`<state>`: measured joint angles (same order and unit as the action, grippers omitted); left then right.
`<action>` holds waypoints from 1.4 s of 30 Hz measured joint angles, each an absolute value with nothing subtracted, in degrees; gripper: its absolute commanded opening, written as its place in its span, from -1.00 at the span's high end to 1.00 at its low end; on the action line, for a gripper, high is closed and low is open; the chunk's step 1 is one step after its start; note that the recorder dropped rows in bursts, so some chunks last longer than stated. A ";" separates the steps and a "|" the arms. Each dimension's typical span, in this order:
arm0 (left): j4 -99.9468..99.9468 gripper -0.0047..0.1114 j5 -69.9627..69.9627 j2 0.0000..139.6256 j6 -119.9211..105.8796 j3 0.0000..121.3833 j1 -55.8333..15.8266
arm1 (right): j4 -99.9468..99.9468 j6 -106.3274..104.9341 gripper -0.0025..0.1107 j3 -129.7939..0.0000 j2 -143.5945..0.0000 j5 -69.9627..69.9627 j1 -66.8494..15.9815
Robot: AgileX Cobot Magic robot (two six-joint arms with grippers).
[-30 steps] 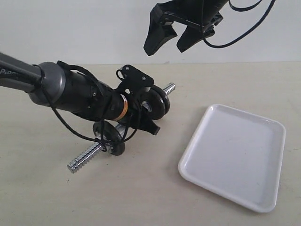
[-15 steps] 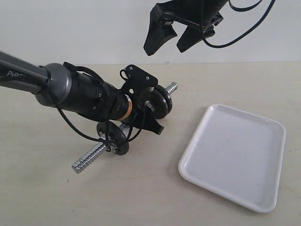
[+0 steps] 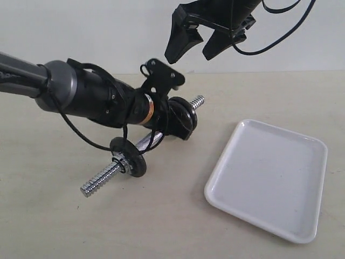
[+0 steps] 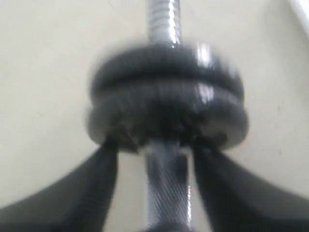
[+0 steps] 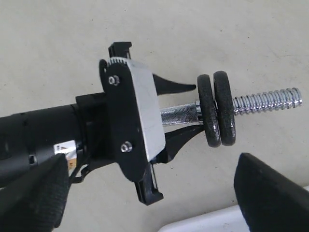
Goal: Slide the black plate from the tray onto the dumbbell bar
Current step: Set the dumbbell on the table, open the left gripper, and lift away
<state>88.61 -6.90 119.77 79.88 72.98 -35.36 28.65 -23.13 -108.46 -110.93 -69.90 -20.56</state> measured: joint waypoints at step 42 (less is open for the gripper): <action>50.16 0.32 -37.11 76.71 41.68 71.77 -35.36 | 27.19 -23.84 0.30 -108.46 -96.29 -70.00 -20.56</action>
<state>50.16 -37.11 76.71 41.68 71.77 -35.36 27.19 -23.84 -108.46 -96.29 -70.00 -20.56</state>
